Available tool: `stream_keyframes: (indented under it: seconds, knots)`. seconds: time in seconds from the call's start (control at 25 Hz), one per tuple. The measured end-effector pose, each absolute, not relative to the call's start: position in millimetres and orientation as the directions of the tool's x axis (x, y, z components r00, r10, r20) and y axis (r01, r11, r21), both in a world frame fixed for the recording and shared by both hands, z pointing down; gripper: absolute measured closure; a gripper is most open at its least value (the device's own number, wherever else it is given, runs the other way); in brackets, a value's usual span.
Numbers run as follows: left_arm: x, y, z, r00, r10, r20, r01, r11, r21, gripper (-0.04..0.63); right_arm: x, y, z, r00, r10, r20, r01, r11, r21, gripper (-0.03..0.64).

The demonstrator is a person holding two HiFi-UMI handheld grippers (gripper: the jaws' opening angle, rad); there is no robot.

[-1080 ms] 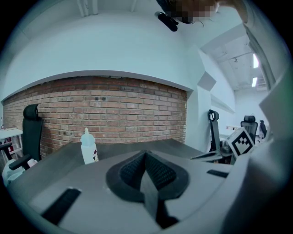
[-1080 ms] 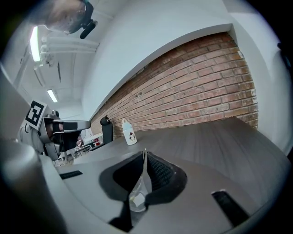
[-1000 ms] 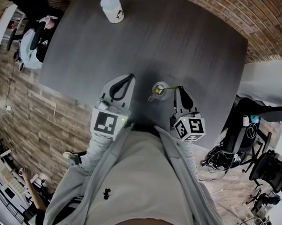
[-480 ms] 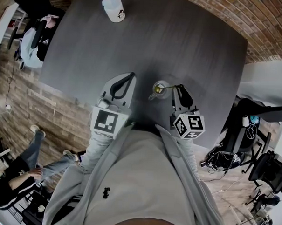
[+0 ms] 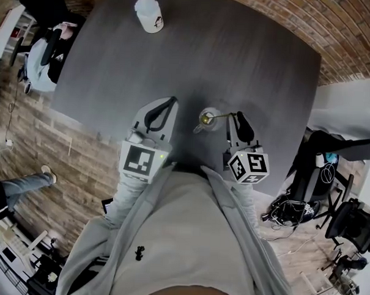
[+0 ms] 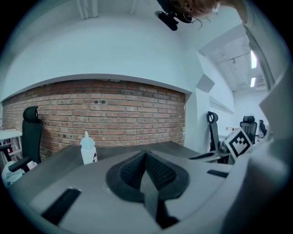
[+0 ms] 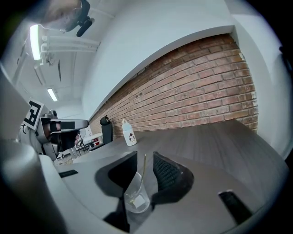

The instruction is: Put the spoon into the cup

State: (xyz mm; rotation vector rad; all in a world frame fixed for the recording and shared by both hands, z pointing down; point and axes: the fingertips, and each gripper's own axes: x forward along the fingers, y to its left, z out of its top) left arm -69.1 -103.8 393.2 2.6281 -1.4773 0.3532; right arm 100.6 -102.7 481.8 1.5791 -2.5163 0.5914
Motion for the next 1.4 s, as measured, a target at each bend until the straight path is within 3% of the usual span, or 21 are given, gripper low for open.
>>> stream_keyframes:
  seconds: [1.4]
  knots:
    - [-42.1, -124.2, 341.1, 0.599, -0.794, 0.100, -0.793, -0.606, -0.063, 0.575, 160.0, -90.7, 342.0, -0.337, -0.941, 0.025, -0.929, 0.328, -0.171, 0.483]
